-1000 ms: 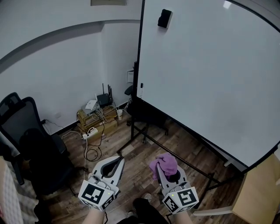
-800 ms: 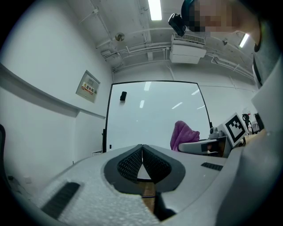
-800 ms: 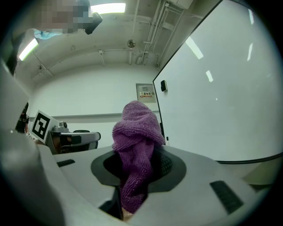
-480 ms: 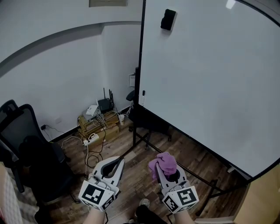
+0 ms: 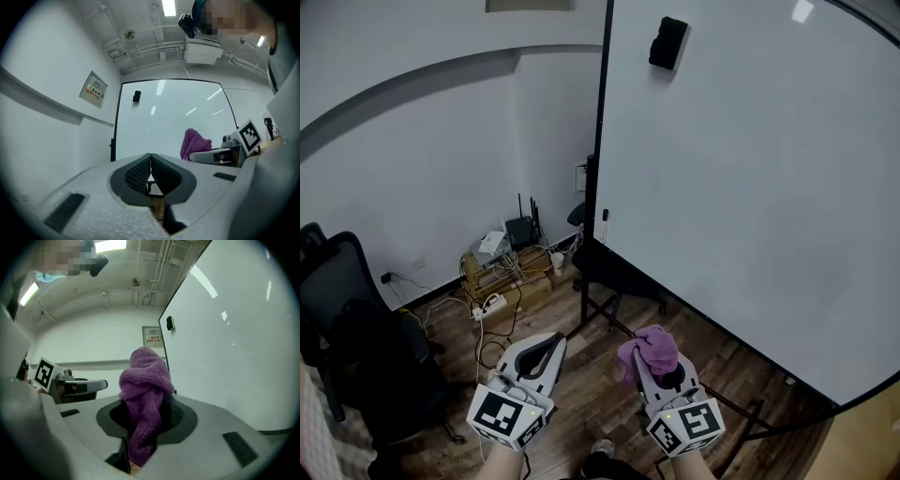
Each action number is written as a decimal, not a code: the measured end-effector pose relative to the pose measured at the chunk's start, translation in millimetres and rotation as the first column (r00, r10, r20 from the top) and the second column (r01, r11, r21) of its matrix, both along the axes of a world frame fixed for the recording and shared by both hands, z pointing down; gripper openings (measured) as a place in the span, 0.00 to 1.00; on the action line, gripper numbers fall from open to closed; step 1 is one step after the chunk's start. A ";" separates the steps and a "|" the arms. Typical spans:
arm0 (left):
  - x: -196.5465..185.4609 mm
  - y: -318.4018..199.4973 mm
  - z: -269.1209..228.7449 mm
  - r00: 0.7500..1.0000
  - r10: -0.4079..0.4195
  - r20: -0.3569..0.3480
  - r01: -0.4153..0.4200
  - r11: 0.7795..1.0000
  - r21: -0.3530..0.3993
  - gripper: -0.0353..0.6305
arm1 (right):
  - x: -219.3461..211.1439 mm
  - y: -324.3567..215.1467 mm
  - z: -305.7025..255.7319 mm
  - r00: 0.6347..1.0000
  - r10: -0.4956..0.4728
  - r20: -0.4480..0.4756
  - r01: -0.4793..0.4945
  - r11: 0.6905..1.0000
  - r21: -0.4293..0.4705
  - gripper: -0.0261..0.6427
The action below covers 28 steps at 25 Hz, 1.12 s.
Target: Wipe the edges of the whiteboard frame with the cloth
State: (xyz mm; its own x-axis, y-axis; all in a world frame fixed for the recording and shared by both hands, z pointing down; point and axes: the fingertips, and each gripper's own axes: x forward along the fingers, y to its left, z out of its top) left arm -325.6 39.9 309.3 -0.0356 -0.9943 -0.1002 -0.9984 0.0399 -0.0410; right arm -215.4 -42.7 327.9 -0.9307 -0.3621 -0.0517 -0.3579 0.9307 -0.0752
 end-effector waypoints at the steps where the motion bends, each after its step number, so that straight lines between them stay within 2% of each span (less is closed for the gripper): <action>1: -2.0 -6.4 -1.1 1.000 -0.002 0.001 0.002 1.000 0.000 0.08 | -2.1 -6.7 -0.6 1.000 -0.002 0.000 0.002 1.000 0.000 0.20; 14: -14.1 -59.8 -3.6 0.999 -0.033 0.043 0.034 0.999 -0.005 0.08 | -21.3 -64.6 0.5 0.999 -0.040 0.016 0.040 0.999 -0.003 0.20; 19: -30.8 -72.4 -0.1 0.998 -0.048 0.029 0.048 0.999 -0.012 0.08 | -38.1 -80.3 4.4 0.999 -0.049 0.017 0.049 0.999 -0.019 0.20; 28: -79.4 -115.5 2.0 1.000 0.017 0.021 -0.016 1.000 -0.022 0.08 | -84.4 -113.0 9.2 1.000 -0.003 -0.001 0.003 1.000 -0.030 0.20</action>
State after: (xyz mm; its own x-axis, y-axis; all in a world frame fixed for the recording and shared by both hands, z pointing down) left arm -405.0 -75.6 311.3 -0.0170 -0.9968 -0.0787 -0.9978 0.0220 -0.0629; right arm -299.8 -155.6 337.1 -0.9318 -0.3609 -0.0396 -0.3554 0.9290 -0.1027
